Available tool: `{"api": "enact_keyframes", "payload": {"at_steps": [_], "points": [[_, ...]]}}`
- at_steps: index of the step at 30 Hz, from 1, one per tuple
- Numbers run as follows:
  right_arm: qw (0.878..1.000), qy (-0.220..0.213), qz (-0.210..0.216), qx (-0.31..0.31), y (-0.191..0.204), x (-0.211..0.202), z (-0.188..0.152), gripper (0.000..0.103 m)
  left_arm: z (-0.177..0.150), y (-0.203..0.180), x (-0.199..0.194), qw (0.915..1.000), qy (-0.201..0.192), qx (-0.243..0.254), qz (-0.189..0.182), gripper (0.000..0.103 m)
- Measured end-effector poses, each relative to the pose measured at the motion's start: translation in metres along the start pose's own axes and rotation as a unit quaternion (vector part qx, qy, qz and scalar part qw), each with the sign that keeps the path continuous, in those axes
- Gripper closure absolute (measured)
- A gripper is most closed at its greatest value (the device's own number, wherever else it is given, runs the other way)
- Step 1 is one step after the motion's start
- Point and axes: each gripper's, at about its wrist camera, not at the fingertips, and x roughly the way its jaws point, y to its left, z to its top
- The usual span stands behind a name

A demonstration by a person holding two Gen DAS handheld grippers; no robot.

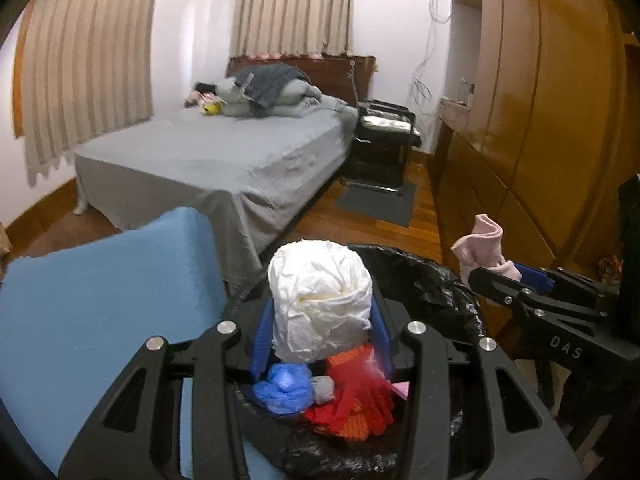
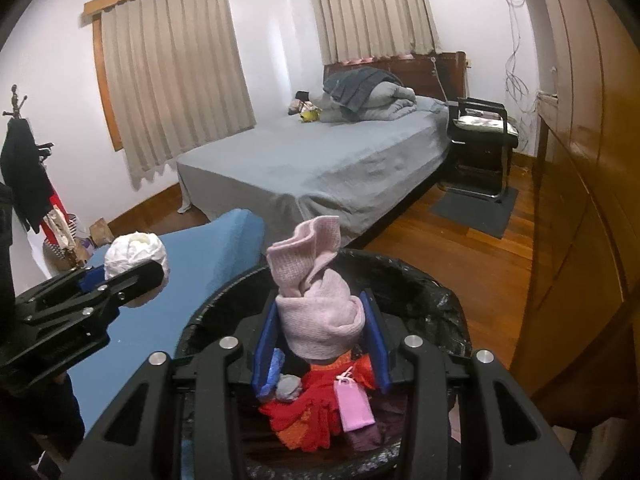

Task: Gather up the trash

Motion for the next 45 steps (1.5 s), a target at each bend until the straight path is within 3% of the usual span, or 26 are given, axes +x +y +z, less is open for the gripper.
{"api": "enact_keyframes", "payload": {"at_steps": [8, 14, 16, 29, 45], "points": [[1.000, -0.001, -0.021, 0.005, -0.018, 0.008, 0.004, 0.045, -0.001, 0.005, 0.019, 0.9998, 0.017, -0.002, -0.011, 0.036], [1.000, -0.015, -0.024, 0.009, -0.016, -0.003, 0.007, 0.015, 0.000, 0.020, 0.003, 0.9998, 0.007, -0.010, 0.015, 0.016], [1.000, -0.017, -0.023, 0.010, -0.013, -0.007, 0.008, 0.007, 0.003, 0.028, -0.006, 0.9996, 0.003, -0.013, 0.023, 0.015], [1.000, -0.007, 0.029, -0.002, 0.037, -0.040, 0.007, 0.006, -0.011, 0.063, -0.087, 0.9940, -0.017, -0.022, 0.105, 0.007], [0.998, -0.021, 0.052, -0.038, 0.087, -0.073, 0.018, 0.006, -0.008, 0.053, -0.142, 0.9913, -0.044, -0.029, 0.121, 0.007]]}}
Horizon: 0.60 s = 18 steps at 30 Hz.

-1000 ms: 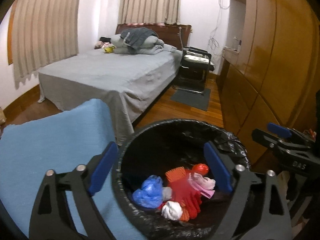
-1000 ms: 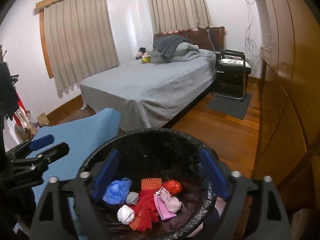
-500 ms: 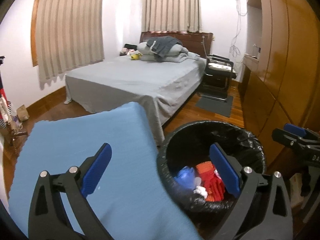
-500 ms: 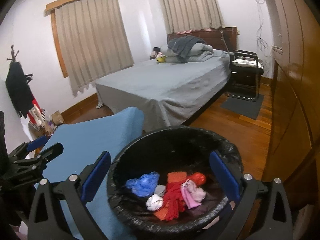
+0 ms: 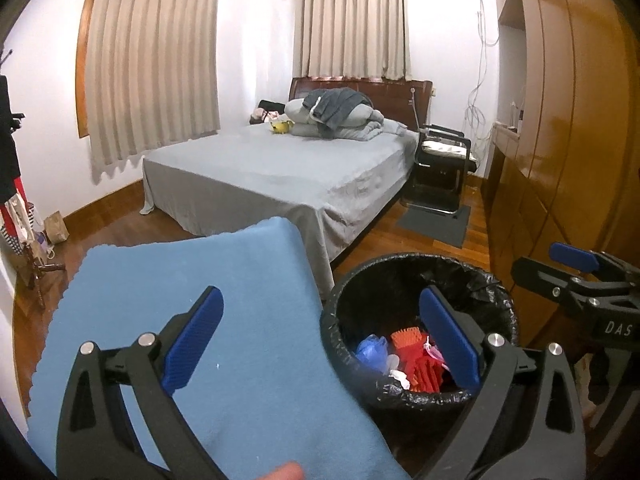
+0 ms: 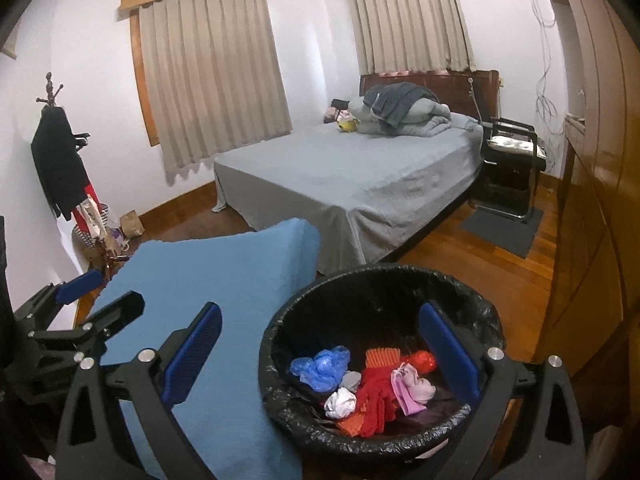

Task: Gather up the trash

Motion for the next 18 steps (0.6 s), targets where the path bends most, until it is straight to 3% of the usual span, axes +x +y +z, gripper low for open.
{"api": "enact_keyframes", "payload": {"at_steps": [18], "points": [[1.000, -0.008, 0.002, -0.008, 0.006, -0.006, 0.004, 0.006, 0.007, 0.001, -0.014, 0.9998, -0.012, -0.011, 0.007, 0.007]]}}
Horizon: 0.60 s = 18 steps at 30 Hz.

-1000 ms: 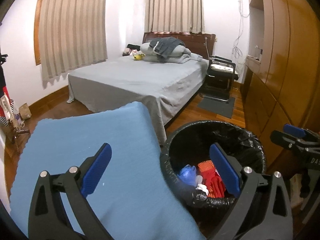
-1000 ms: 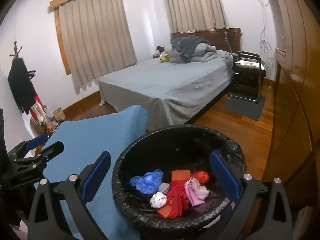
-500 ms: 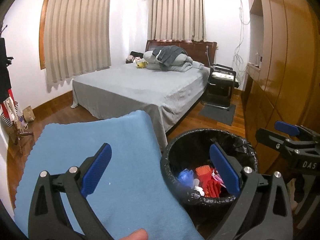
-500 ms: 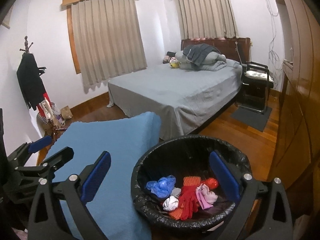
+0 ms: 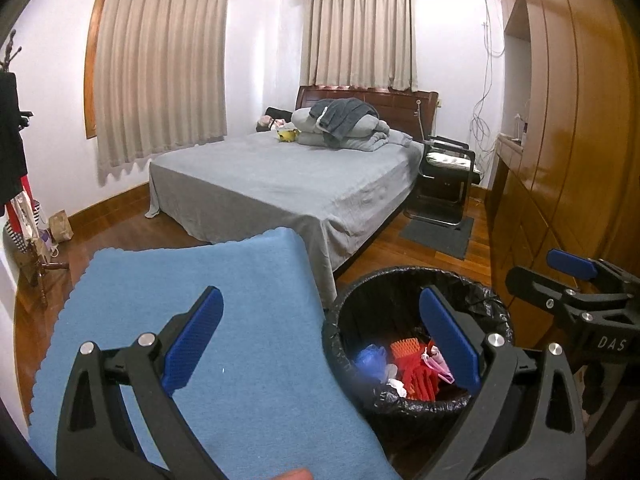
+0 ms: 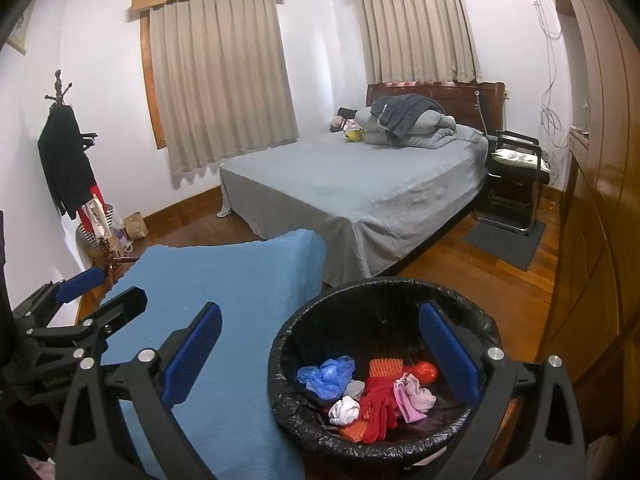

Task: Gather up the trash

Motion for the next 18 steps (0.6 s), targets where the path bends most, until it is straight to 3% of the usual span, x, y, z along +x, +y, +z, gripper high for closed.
{"api": "enact_keyframes", "payload": {"at_steps": [18], "points": [[1.000, 0.000, 0.000, -0.001, 0.0009, 0.0004, -0.0009, 0.006, -0.0002, 0.0005, -0.0009, 1.0000, 0.000, 0.000, 0.000, 0.007]]}}
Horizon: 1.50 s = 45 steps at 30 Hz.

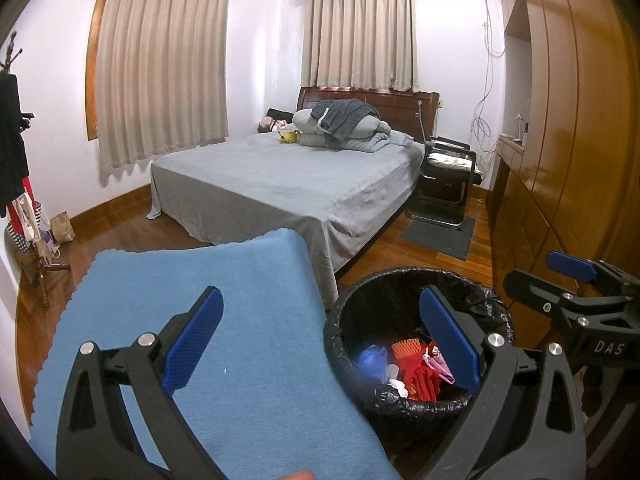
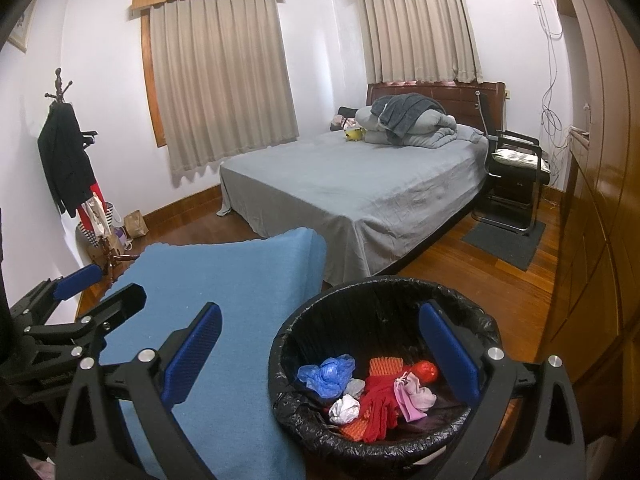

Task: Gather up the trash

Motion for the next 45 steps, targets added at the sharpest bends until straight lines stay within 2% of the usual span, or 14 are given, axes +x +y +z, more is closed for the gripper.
{"api": "enact_keyframes", "payload": {"at_steps": [45], "points": [[1.000, 0.004, 0.003, 0.000, 0.0062, 0.0029, 0.0003, 0.006, 0.0003, 0.0002, -0.0009, 1.0000, -0.001, 0.000, 0.001, 0.007]]}}
